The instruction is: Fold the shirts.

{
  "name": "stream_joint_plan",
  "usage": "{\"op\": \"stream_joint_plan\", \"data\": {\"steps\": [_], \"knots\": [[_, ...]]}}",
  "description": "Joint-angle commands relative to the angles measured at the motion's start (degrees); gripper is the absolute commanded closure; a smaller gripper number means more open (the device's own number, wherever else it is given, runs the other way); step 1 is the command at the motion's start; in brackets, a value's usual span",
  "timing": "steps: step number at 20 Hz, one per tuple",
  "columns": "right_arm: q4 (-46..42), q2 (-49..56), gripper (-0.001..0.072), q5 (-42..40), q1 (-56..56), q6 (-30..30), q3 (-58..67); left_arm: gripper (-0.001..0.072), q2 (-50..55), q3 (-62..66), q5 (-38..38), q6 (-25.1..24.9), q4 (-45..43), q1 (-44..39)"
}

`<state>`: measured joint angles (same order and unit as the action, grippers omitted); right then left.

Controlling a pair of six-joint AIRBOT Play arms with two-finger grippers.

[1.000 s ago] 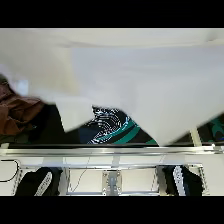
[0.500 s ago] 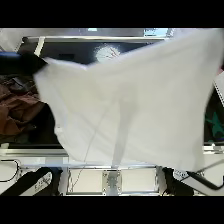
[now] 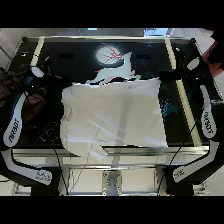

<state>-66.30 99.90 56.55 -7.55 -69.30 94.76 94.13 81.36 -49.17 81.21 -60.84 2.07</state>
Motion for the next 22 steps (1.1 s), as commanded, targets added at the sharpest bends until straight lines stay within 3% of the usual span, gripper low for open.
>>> {"op": "stream_joint_plan", "data": {"steps": [1, 5, 7, 9, 12, 16, 19, 22], "knots": [[-2.64, 2.45, 0.0688, -6.43, -0.15, -1.38, 3.17, 0.0697, 2.75, 3.61, 4.28, -0.02, 1.07, -0.02], [-3.39, 1.38, 0.0688, 2.62, -3.17, -1.36, 10.73, 0.0697, 2.19, 16.06, -12.52, -6.54, 1.18, -0.90], [-4.35, 0.26, 0.0688, 5.35, -3.78, -1.36, 12.57, 0.0697, 0.42, 18.99, -13.99, -8.17, 0.09, -1.90], [-5.14, -0.33, 0.0688, 6.97, -3.58, -1.36, 12.55, 0.0697, -0.11, 19.32, -14.62, -7.23, -1.20, -2.56], [-5.16, -0.26, 0.0688, 12.74, -2.40, -1.09, 10.64, 0.0697, 0.46, 16.98, -22.99, -6.43, -2.69, -4.17], [-9.40, -0.26, 0.0688, 24.17, -1.64, 0.55, 6.16, 0.0697, 0.46, 9.55, -33.09, -4.17, -14.69, -6.62], [-9.38, -0.26, 0.0688, 21.75, -1.42, 0.44, 0.02, 0.0697, 0.55, 1.20, -31.45, -3.93, -16.04, -6.78], [-9.09, -0.26, 0.0687, 16.13, -0.63, 0.28, -6.99, 0.0697, 1.42, -4.90, -24.28, -3.02, -16.13, -6.78]]}}
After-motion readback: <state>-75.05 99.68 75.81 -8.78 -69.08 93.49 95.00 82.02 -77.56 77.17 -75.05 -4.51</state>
